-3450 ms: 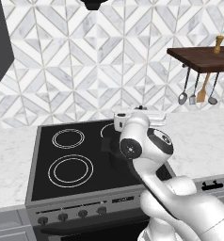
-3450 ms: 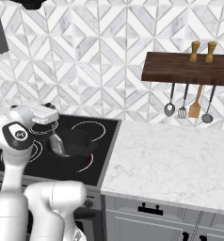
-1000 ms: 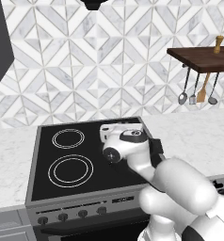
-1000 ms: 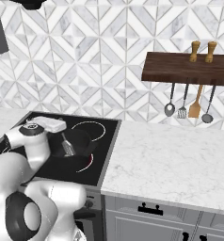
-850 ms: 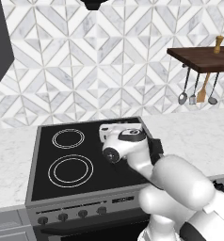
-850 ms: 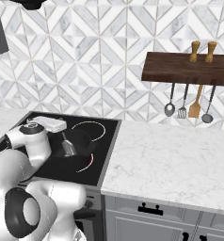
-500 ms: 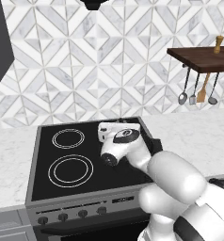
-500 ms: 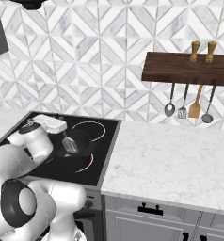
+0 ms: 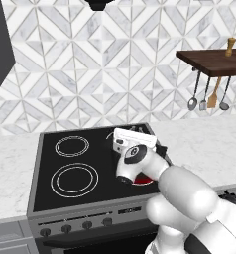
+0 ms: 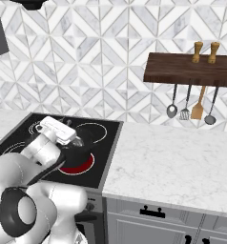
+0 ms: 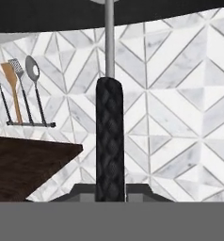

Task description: Put the mushroom and lemon wedge in the pot. Retrieve the spatula and lightly stir the vegetables in the pot.

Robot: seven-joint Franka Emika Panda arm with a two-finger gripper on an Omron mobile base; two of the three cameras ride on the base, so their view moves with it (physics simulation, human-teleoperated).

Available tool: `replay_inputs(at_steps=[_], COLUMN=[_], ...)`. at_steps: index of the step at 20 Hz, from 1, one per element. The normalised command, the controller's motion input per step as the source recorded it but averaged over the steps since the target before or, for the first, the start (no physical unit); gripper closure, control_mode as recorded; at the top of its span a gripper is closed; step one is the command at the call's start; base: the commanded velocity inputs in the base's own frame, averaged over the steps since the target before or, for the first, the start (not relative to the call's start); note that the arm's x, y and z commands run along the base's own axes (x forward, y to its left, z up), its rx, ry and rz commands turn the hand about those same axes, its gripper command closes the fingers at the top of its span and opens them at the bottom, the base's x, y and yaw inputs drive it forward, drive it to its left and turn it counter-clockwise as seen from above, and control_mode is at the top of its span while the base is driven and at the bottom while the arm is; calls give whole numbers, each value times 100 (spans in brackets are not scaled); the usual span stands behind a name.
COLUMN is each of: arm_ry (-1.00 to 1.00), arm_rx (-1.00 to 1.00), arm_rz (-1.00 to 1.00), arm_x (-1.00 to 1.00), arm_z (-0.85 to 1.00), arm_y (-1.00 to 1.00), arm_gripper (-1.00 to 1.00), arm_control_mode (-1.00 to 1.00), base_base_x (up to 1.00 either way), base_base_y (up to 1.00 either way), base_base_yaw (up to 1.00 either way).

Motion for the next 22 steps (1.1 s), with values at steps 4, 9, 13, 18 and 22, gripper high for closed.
replay_inputs(at_steps=[4,9,13,18,22], arm_ry=[18,15,1,1,3], arm_rx=[0,0,0,0,0], arm_rz=[0,0,0,1,1], arm_x=[-46,-49,-29,-56,-20], arm_z=[44,40,41,11,-56], arm_y=[-13,-1,0,0,1], arm_gripper=[100,100,100,100,100], arm_control_mode=[-100,-100,-100,-100,-100], base_base_x=[0,0,0,0,0], base_base_y=[0,0,0,0,0], base_base_yaw=[0,0,0,0,0])
